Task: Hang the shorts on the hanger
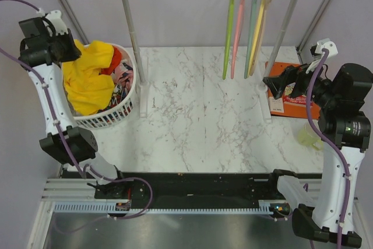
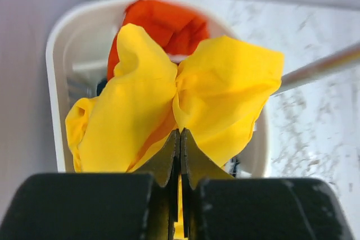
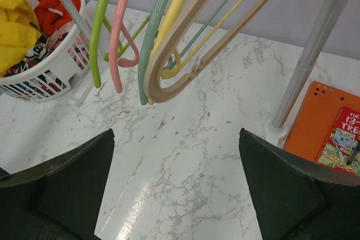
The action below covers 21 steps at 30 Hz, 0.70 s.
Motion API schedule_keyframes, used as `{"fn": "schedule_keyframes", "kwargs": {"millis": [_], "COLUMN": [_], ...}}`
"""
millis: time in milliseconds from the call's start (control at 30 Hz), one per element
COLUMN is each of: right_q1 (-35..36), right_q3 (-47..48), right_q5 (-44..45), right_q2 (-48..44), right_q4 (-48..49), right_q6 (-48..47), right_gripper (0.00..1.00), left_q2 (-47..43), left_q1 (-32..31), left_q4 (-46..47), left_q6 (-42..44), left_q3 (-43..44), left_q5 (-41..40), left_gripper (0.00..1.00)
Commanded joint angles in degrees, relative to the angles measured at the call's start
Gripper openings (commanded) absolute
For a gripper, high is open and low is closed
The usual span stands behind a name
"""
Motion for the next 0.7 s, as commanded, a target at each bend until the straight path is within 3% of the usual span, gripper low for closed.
{"fn": "schedule_keyframes", "kwargs": {"millis": [0, 133, 300, 433, 533, 600, 667], "right_q1": [-0.4, -0.5, -0.5, -0.4, -0.5, -0.4, -0.5], "right_q3": [-1.0, -1.0, -1.0, -2.1, -3.5, -4.3, -5.2], "right_q5": [-2.7, -3.4, -6.8, -11.8, -15.1, -17.8, -18.9], "right_q2": [-0.6, -0.9, -0.8, -1.5, -2.7, -3.6, -4.2], "right_q4": [1.1, 1.1, 1.0, 0.2, -0.6, -1.1, -1.6], "right_q6": [0.3, 0.0, -0.1, -0.8, -3.9, -4.9, -5.6], "right_gripper": [0.98, 0.98, 0.98, 0.98, 0.98, 0.98, 0.98], "left_q2": [-8.8, -10.4, -12.0, -14.2, -16.1, -16.9, -16.0], "left_q1": [-2.9, -8.2, -20.1, -22.2, -22.2, -22.2, -24.5], "left_q4": [0.7, 1.0, 3.7, 12.9, 21.2, 27.9, 28.7], "left_q6": [-4.2, -8.1, -16.2, -26.1, -31.9, -36.7, -37.4], "left_q3": [8.9, 14.5, 21.8, 19.1, 11.3, 5.9, 6.7], "left_q5": [16.2, 22.8, 28.0, 38.5, 47.1, 49.9, 49.6], "left_gripper": [0.02, 0.02, 0.02, 0.02, 0.02, 0.02, 0.02]}}
